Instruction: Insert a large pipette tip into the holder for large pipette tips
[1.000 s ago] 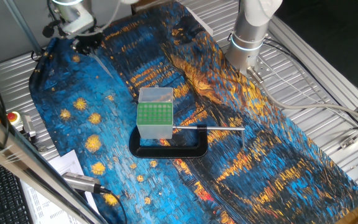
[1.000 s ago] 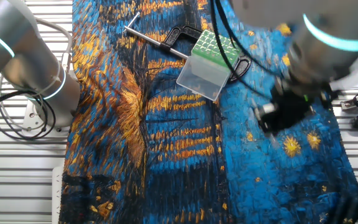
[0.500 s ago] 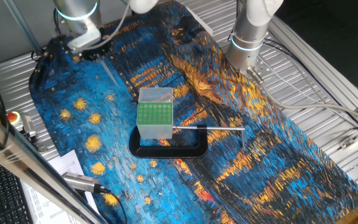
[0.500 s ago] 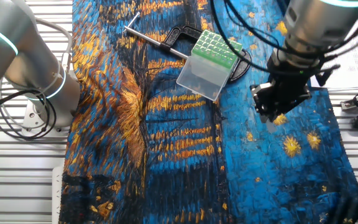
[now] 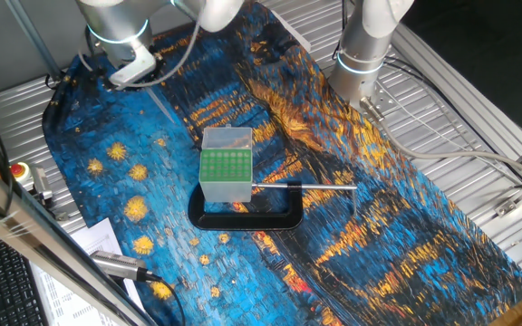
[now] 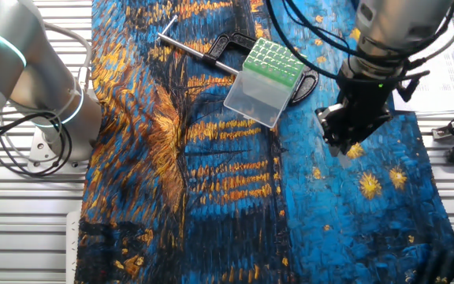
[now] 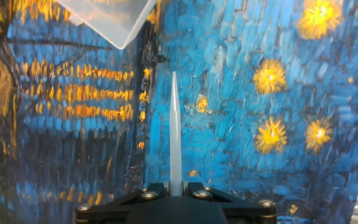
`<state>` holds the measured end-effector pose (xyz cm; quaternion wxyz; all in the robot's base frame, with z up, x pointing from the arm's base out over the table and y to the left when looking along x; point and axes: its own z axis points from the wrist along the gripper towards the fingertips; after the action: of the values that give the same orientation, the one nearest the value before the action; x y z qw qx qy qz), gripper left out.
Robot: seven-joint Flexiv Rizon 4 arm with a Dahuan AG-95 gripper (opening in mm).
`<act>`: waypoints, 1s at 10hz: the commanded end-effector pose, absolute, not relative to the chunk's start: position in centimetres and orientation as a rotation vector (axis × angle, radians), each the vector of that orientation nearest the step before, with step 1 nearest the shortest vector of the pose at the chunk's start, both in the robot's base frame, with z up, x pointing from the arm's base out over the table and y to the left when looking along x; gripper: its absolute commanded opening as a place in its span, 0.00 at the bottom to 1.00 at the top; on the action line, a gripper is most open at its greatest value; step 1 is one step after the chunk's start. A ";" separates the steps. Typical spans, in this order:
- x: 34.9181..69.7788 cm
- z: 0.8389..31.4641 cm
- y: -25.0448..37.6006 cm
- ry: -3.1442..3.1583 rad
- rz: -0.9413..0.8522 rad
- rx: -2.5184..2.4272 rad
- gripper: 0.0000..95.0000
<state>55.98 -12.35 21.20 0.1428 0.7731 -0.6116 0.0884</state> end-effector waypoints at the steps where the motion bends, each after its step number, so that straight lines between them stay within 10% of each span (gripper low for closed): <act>1: 55.2 22.7 -9.5 -1.785 0.327 2.123 0.00; 10: 52.5 23.8 -2.6 -1.812 0.402 2.019 0.00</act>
<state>52.46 -2.46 23.82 0.1986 0.7212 -0.6477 0.1446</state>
